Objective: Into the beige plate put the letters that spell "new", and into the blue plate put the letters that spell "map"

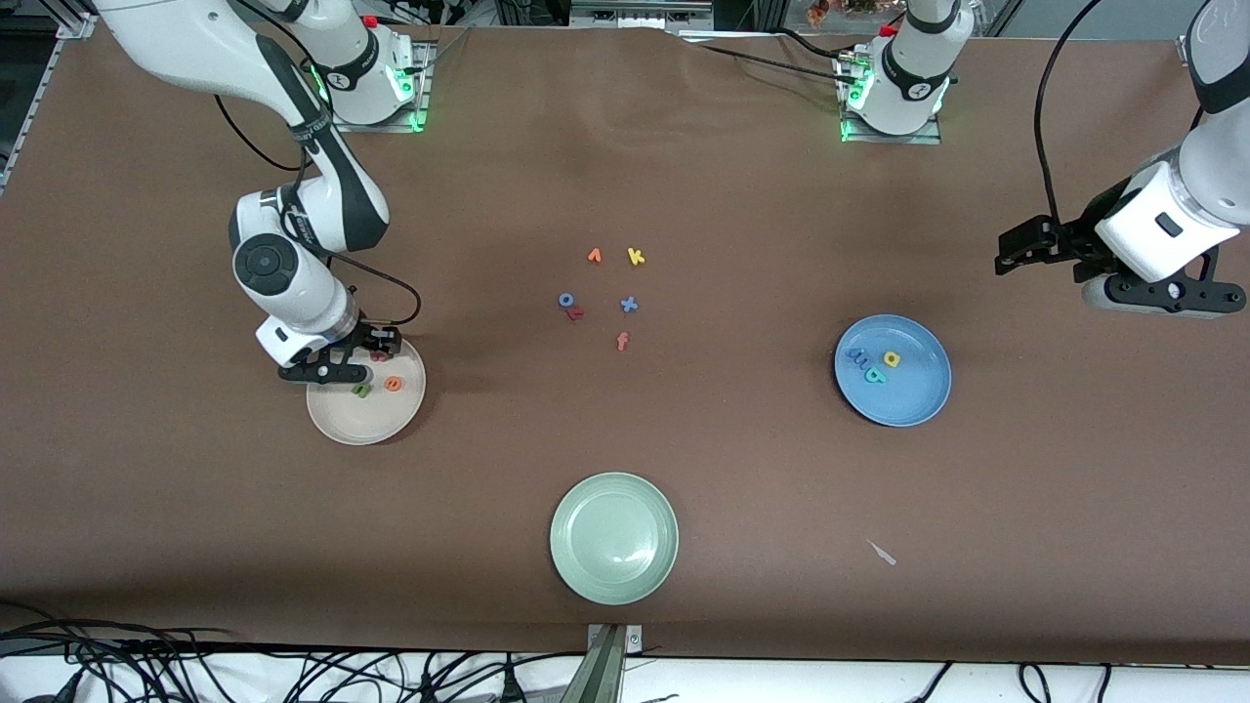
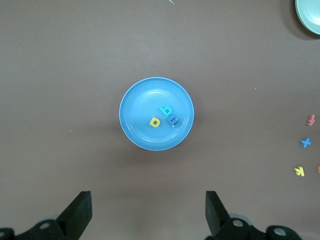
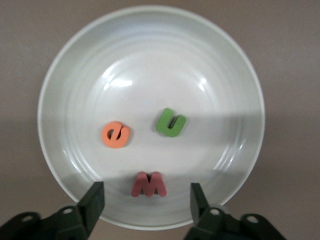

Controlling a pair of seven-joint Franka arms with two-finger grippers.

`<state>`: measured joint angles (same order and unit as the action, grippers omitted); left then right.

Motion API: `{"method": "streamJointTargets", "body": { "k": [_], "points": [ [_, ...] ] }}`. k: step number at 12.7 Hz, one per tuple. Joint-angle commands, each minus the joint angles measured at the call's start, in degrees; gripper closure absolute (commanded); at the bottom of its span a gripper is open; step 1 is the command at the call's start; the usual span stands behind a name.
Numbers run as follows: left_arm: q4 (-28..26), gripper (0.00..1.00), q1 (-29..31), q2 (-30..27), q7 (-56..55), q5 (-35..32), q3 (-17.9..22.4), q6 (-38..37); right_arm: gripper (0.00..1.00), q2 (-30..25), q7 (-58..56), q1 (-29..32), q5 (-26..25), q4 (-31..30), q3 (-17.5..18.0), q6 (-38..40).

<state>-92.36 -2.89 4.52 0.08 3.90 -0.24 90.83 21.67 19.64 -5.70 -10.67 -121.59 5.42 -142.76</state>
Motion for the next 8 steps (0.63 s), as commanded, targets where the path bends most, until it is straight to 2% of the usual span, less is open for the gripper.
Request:
{"method": "streamJointTargets", "body": {
  "k": [1,3,5,7,8],
  "points": [
    [1.93,0.00,0.17,0.93,-0.52,0.75,-0.11,-1.36,0.04,-2.15,-1.45,0.43,0.48,5.37,0.20,8.42],
    [2.01,0.00,0.26,1.01,-0.52,0.75,-0.11,-1.36,0.02,-3.46,-3.29,0.43,0.74,10.38,0.46,17.56],
    [2.01,0.00,0.17,0.93,-0.52,0.67,-0.11,-1.36,0.01,-5.31,-6.79,0.52,4.93,15.65,0.64,25.92],
    [2.01,0.00,0.17,0.93,-0.52,0.58,-0.11,-1.36,0.01,-6.02,-9.18,0.52,9.07,23.81,0.47,35.92],
    [1.93,0.00,0.17,0.93,-0.52,0.58,-0.11,-1.36,0.01,-6.02,-9.19,0.52,9.26,28.29,0.29,41.80]
  ]
}}
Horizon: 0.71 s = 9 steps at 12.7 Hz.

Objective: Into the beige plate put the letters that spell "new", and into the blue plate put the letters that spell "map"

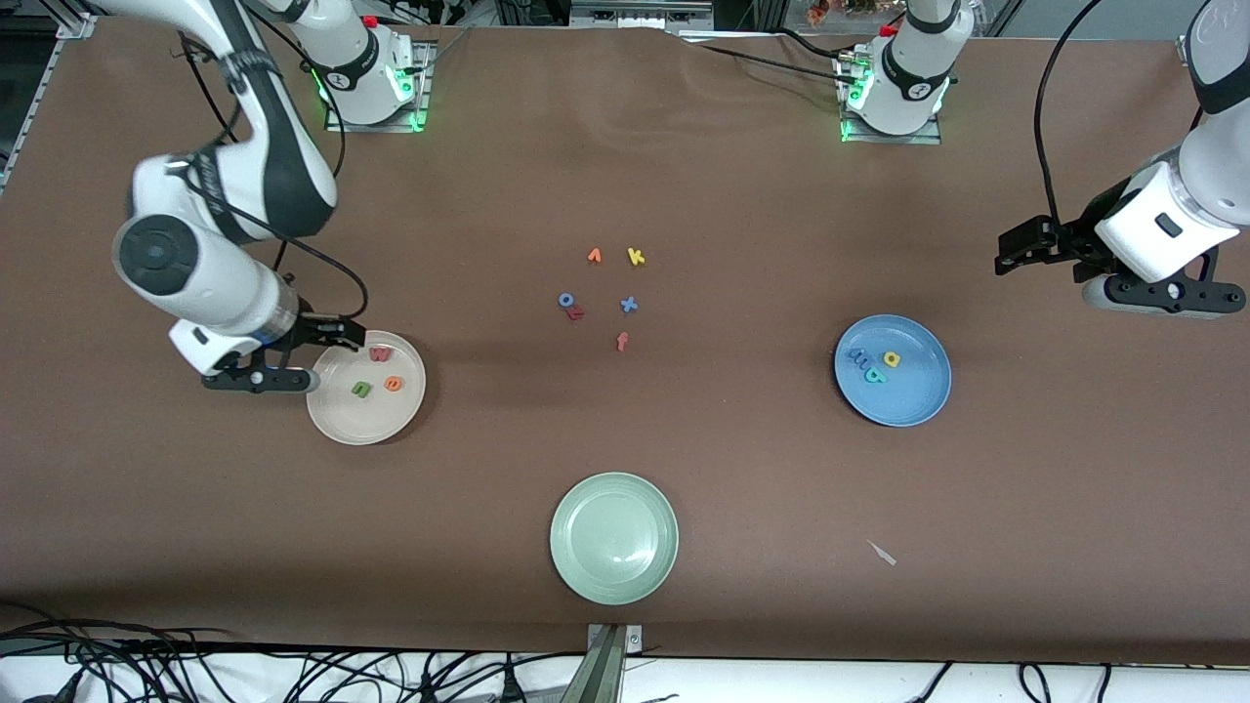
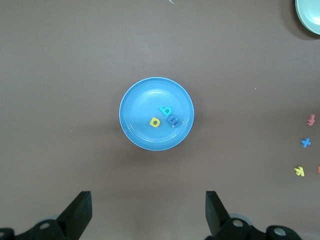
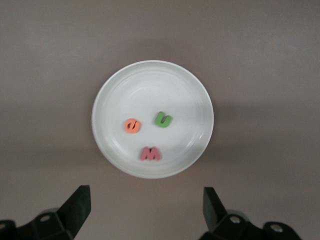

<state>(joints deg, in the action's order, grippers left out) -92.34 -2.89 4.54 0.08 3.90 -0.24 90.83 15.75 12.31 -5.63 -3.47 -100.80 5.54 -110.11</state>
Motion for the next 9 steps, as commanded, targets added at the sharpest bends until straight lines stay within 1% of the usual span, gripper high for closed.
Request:
{"method": "streamJointTargets", "body": {
  "k": [1,2,3,4,6,8,9],
  "points": [
    [1.99,0.00,0.17,0.91,-0.51,0.58,-0.11,-1.36,0.01,-0.36,-1.94,0.44,2.15,11.29,-0.18,14.00],
    [1.90,0.00,0.26,0.91,-0.51,0.58,-0.11,-1.36,0.01,-0.63,-3.51,0.44,3.02,14.20,-1.40,17.35],
    [1.99,0.00,0.26,0.91,-0.51,0.58,-0.11,-1.36,0.01,-1.32,-6.39,0.44,4.51,15.45,-3.41,20.17],
    [2.16,0.00,0.26,0.91,-0.51,0.58,-0.02,-1.36,0.01,-2.64,-9.29,0.44,5.57,15.46,-5.61,21.50],
    [2.87,0.00,0.43,0.91,-0.51,0.58,0.07,-1.36,0.01,-4.40,-13.17,0.44,5.76,15.46,-8.95,22.65],
    [2.87,0.00,0.35,1.00,-0.51,0.58,0.07,-1.53,0.01,-4.93,-15.73,0.44,5.67,15.38,-10.90,22.57],
    [2.87,0.00,0.26,0.91,-0.51,0.58,-0.02,-1.79,0.01,-4.93,-16.00,0.44,5.49,15.37,-10.99,22.40]
  ]
}}
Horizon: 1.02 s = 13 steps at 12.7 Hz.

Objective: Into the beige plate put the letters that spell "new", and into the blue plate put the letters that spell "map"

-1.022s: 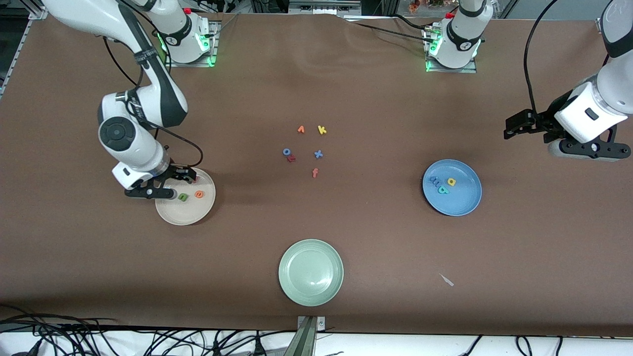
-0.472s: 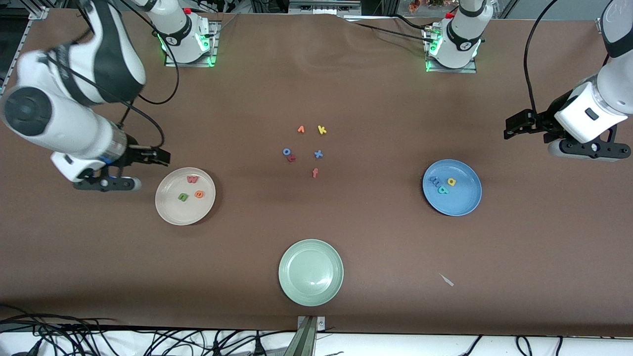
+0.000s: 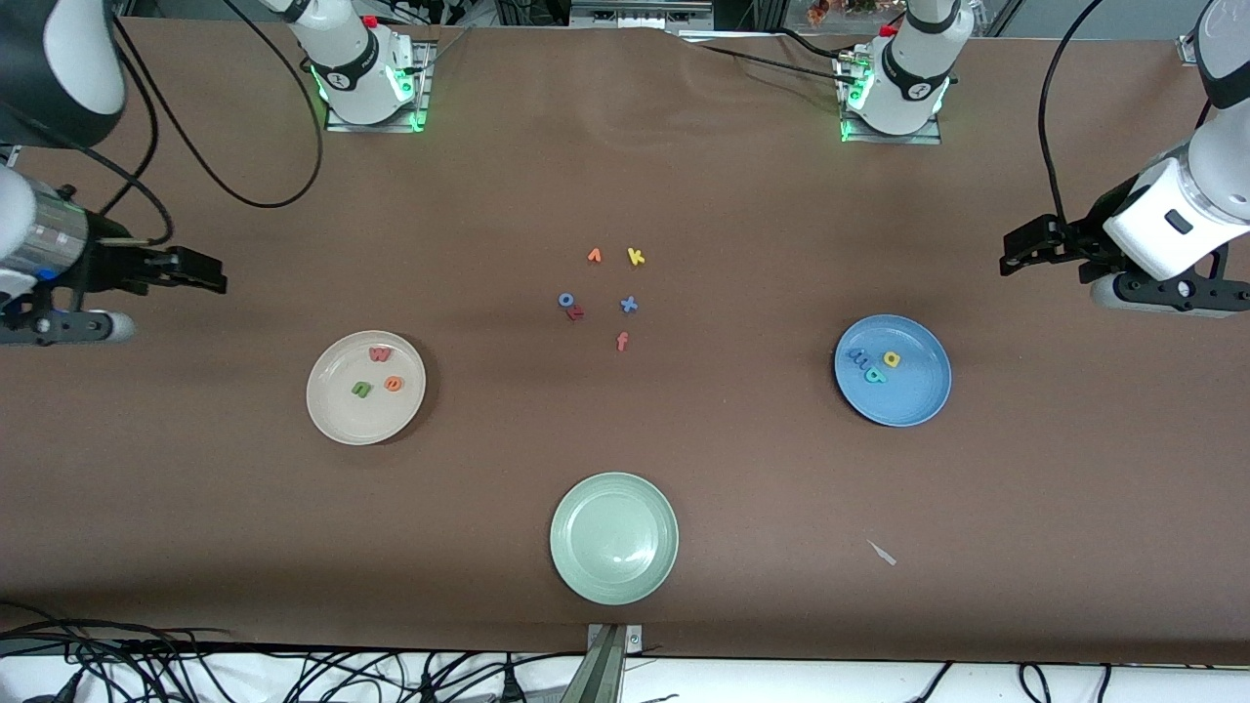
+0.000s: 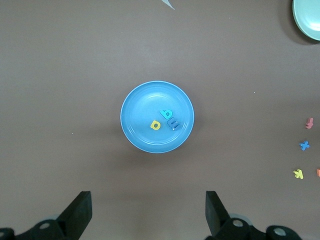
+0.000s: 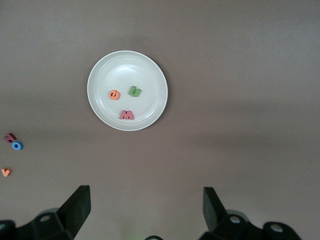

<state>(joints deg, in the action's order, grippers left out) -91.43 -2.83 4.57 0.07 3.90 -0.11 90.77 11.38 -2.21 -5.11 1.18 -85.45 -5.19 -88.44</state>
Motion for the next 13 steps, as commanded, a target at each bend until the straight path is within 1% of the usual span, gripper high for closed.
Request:
{"method": "streamJointTargets", "body": {
  "k": [1,6,8,13],
  "points": [
    [1.96,0.00,0.20,0.88,-0.51,0.58,-0.15,-1.74,0.01,-0.56,-1.48,-0.07,0.84,0.02,-0.34,0.64],
    [1.96,0.00,-0.59,1.05,-0.51,0.49,-0.24,-1.74,0.01,-0.04,-1.21,0.10,0.40,0.63,-1.04,0.99],
    [2.05,0.00,-0.68,2.02,-0.60,0.58,-0.41,-1.74,0.01,0.05,-1.04,0.02,0.67,0.90,-1.40,0.91],
    [3.10,0.00,-0.16,2.11,-0.42,0.49,-0.24,-1.74,0.01,0.14,-0.78,0.01,0.49,1.08,-1.31,0.12]
  ]
}}
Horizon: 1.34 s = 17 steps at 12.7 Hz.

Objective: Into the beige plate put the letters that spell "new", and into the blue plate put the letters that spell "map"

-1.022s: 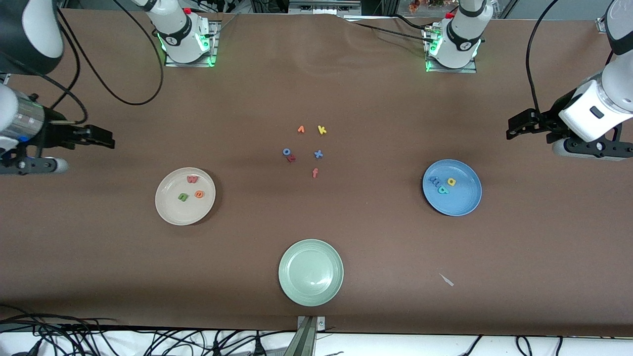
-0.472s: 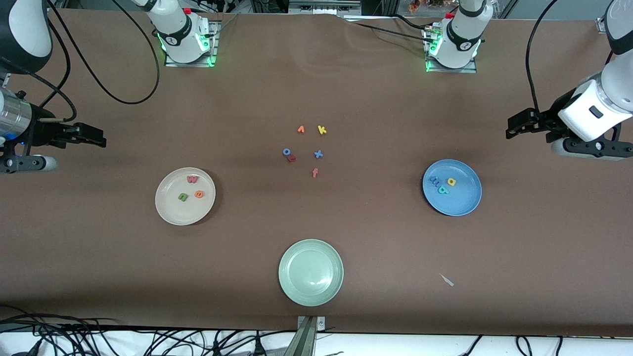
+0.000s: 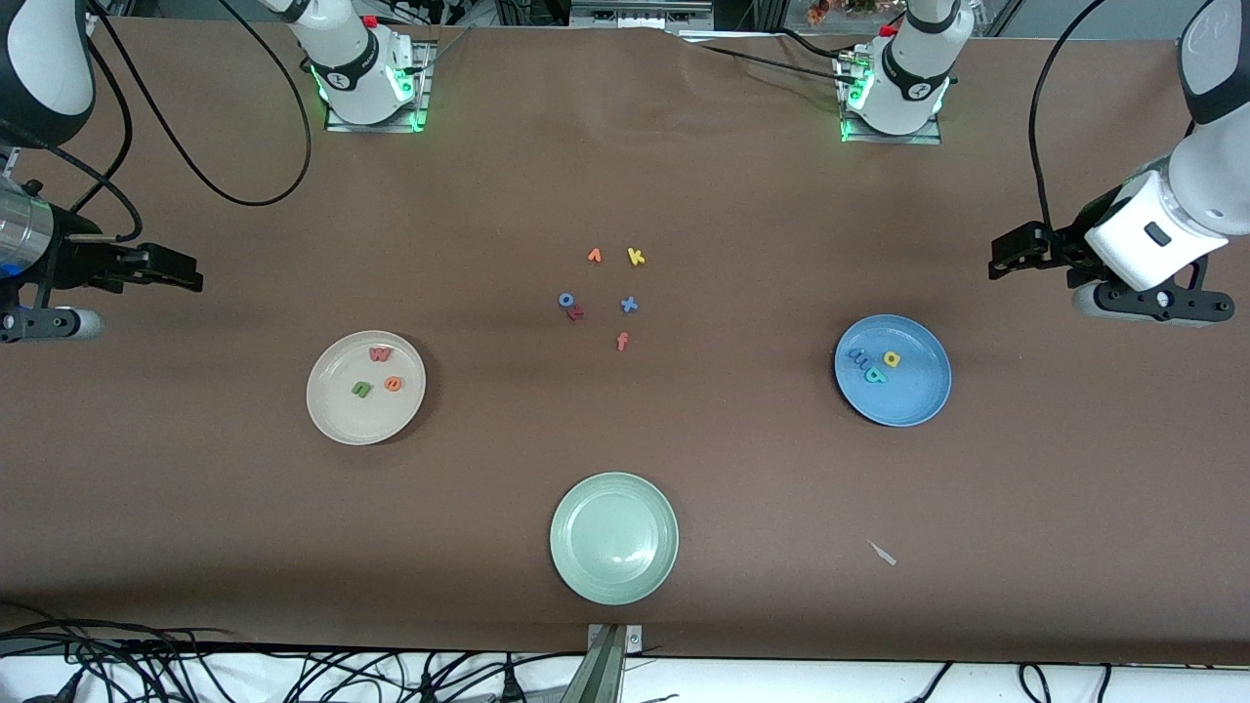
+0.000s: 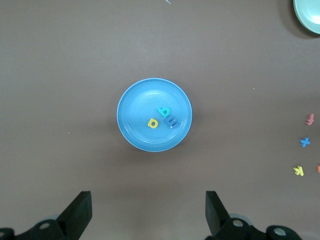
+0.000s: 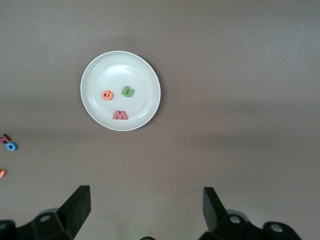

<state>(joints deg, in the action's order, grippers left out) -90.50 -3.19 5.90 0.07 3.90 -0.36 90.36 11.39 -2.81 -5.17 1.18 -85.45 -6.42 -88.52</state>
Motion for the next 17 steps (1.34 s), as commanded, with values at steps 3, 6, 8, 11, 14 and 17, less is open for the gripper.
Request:
{"method": "streamJointTargets", "body": {
  "k": [3,6,8,11,14,17],
  "points": [
    [2.34,0.00,0.38,0.69,-0.16,0.49,0.01,-1.42,0.01,0.47,0.08,0.25,0.49,1.08,-0.26,0.19],
    [2.35,0.00,0.30,0.78,-0.42,0.49,0.01,-1.42,0.01,0.47,-0.18,0.25,0.31,1.17,-0.17,-0.07],
    [2.35,0.00,0.47,0.69,-0.34,0.49,0.01,-1.42,0.01,0.38,0.08,0.25,0.14,1.51,-0.44,-0.60],
    [2.35,0.00,0.47,0.78,-0.34,0.49,0.01,-1.50,0.01,1.17,0.17,0.25,0.40,3.27,-0.88,-1.04],
    [2.35,0.00,0.47,0.69,-0.33,0.49,0.01,-1.59,0.01,1.70,-0.62,0.60,0.58,3.36,-0.88,-1.13],
    [2.35,0.00,0.64,0.69,-0.34,0.49,0.01,-1.77,0.01,1.70,-0.36,0.60,0.58,3.36,-0.79,-1.13]
  ]
}}
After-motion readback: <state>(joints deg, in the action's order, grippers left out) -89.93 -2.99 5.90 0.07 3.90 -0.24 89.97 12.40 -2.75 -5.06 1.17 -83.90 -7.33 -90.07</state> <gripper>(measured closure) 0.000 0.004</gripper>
